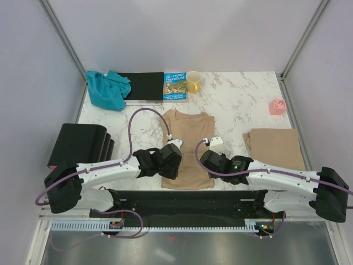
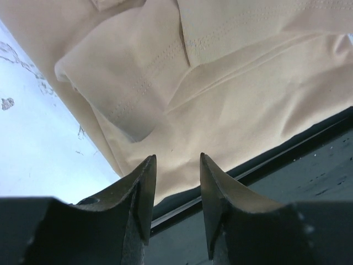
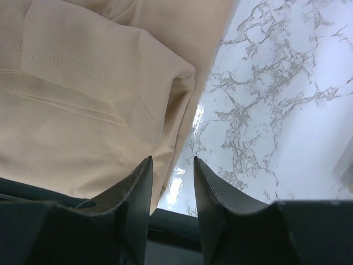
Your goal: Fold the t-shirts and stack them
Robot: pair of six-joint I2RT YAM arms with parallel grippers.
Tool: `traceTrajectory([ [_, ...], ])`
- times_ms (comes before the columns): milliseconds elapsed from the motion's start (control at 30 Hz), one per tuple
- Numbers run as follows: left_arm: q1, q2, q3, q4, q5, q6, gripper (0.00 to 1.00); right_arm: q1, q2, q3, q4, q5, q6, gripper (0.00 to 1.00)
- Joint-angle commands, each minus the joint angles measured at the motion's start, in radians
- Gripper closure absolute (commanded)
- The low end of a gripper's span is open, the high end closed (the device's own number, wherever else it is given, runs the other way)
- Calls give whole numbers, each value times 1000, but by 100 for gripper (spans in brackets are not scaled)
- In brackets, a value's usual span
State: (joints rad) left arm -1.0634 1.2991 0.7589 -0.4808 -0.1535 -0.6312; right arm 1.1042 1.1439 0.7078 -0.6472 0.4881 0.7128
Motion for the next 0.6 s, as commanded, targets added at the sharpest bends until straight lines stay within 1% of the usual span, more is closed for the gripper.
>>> traceTrajectory([
  [0, 3, 44, 57, 1, -40, 39, 55, 2, 17, -11, 67, -5, -26, 56],
  [167, 3, 75, 66, 1, -43, 50, 55, 2, 31, -1, 109, -10, -52, 54],
  [233, 5, 83, 68, 1, -44, 51, 56, -1, 39, -2, 118, -6, -58, 52],
  [567, 5, 85, 57, 2, -52, 44, 56, -40, 131, -34, 211, -63, -76, 50],
])
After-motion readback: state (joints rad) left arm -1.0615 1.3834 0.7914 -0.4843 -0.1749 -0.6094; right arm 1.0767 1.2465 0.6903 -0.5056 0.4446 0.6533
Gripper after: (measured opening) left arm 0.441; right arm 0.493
